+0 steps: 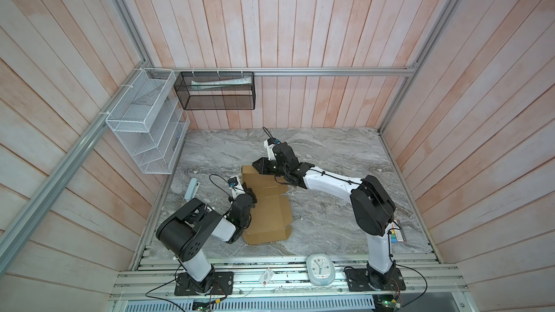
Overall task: Assemble paper box
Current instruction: First fold the bottom flaps of a flat cardboard box at the center of the table.
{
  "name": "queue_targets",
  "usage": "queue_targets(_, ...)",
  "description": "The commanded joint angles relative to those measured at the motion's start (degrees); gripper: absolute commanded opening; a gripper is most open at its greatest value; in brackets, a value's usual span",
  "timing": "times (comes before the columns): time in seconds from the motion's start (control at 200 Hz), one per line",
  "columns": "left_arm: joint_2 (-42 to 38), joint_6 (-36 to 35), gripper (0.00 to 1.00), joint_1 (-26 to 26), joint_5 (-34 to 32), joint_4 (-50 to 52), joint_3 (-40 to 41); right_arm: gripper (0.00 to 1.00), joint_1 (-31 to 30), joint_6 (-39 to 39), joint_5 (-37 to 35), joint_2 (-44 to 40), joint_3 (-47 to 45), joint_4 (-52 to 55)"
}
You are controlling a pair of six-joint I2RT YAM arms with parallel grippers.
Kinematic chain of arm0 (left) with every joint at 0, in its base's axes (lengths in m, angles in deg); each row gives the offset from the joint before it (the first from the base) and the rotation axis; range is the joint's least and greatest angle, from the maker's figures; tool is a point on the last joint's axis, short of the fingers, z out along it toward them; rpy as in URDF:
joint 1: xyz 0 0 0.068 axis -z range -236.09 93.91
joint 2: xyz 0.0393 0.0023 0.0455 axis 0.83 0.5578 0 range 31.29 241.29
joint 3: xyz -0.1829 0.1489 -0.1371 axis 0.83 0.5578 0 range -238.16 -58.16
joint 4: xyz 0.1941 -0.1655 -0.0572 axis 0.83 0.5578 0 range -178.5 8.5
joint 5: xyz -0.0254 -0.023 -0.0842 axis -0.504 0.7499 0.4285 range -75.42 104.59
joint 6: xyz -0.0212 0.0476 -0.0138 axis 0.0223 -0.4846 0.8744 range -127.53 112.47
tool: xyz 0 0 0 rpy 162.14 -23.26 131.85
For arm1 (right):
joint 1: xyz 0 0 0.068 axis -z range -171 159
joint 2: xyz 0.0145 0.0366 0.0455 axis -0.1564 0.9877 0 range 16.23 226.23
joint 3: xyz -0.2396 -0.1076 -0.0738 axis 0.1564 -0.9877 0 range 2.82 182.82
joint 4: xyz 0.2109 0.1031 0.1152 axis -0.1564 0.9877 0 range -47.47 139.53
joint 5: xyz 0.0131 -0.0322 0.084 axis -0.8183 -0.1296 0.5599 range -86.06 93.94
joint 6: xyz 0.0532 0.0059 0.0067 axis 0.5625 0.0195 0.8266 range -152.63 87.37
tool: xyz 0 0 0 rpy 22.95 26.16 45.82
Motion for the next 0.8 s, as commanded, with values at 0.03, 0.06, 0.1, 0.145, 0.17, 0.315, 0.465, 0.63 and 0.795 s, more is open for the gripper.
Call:
queue_targets(0.03, 1.9, 2.7, 0.0, -0.4, 1.1, 0.6, 1.7, 0.19, -0.4, 0.7, 0.1, 3.3, -2.1, 7.6)
queue_targets(0.06, 1.8, 2.6, 0.0, -0.4, 1.3, 0.6, 1.8, 0.19, -0.4, 0.8, 0.1, 3.3, -2.1, 7.5)
queue_targets(0.1, 1.6, 2.6, 0.0, -0.4, 1.4, 0.7, 1.9, 0.19, -0.4, 0.9, 0.1, 3.3, -2.1, 7.4)
queue_targets(0.145, 1.3, 2.5, 0.0, -0.4, 1.6, 0.7, 1.9, 0.19, -0.4, 1.0, 0.1, 3.3, -2.0, 7.3)
queue_targets(0.17, 1.1, 2.5, 0.0, -0.5, 1.8, 0.8, 2.0, 0.19, -0.4, 1.0, 0.1, 3.3, -2.0, 7.3)
queue_targets(0.315, -0.4, 3.3, 0.11, -0.4, 2.4, 1.7, 2.8, 0.19, -0.4, 1.3, 0.1, 3.3, -2.3, 7.2)
queue_targets(0.465, -2.8, 3.7, 0.26, -0.4, 2.3, 0.8, 4.3, 0.19, -0.4, 1.5, 0.0, 2.9, -2.9, 6.7)
queue_targets(0.63, -4.0, 1.3, 0.34, -0.4, 2.4, -3.1, 5.5, 0.19, -0.4, 1.5, 0.1, 2.8, -3.2, 6.6)
queue_targets(0.795, -4.0, -1.8, 0.36, -0.4, 3.1, -5.9, 5.6, 0.19, -0.4, 1.7, 0.9, 3.0, -3.2, 6.6)
